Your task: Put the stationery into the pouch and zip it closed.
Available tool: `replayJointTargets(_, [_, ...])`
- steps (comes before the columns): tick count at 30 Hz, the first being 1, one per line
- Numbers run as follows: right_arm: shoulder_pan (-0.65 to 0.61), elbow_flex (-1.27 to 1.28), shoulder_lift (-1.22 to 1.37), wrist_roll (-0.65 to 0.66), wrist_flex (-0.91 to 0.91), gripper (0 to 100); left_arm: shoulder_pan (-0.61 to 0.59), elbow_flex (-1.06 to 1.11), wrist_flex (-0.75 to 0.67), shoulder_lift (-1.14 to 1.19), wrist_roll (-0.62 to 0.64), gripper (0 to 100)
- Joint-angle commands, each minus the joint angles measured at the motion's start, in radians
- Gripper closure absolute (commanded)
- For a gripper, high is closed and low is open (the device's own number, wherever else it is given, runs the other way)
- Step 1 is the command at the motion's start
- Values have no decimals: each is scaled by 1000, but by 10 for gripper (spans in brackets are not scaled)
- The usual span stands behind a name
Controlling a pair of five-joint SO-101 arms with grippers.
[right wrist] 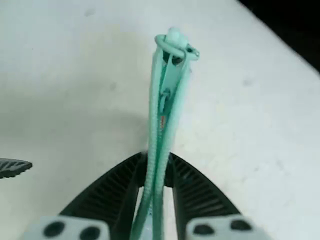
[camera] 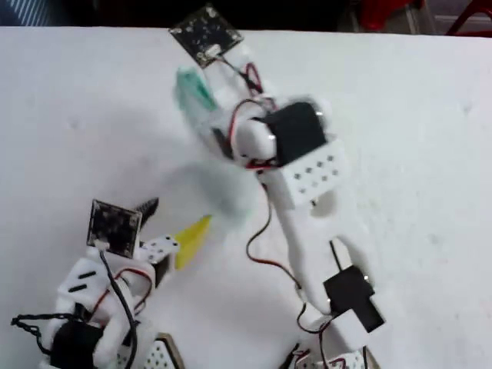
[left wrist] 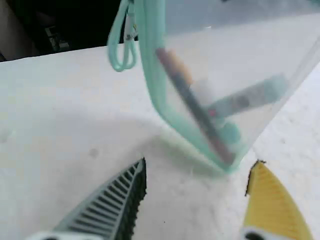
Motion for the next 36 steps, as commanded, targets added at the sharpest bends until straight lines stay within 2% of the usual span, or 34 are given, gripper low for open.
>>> replayJointTargets(1, [16,-104,-27,209,4,981,-8,-44,-12,1,11,668])
replayJointTargets(7, [16,-115,-33,476,8,981,-10,-44,-17,1,-25,671])
replayJointTargets(15, [-18,-115,-102,628,15,981,-2,-46,-81,4,-29,679])
replayJointTargets(19, [-31,-91,-170,697,16,981,-2,-41,-81,4,63,777])
replayJointTargets(21, [-33,-43,-199,740,16,981,-7,-38,-80,4,58,797])
replayJointTargets(25, [-39,104,-248,881,16,981,-2,35,-104,-1,26,765])
replayJointTargets(30, [-61,210,-277,988,16,981,5,117,-135,-1,-21,653])
replayJointTargets(36, [-56,222,-280,1102,16,981,21,117,-130,-1,-66,658])
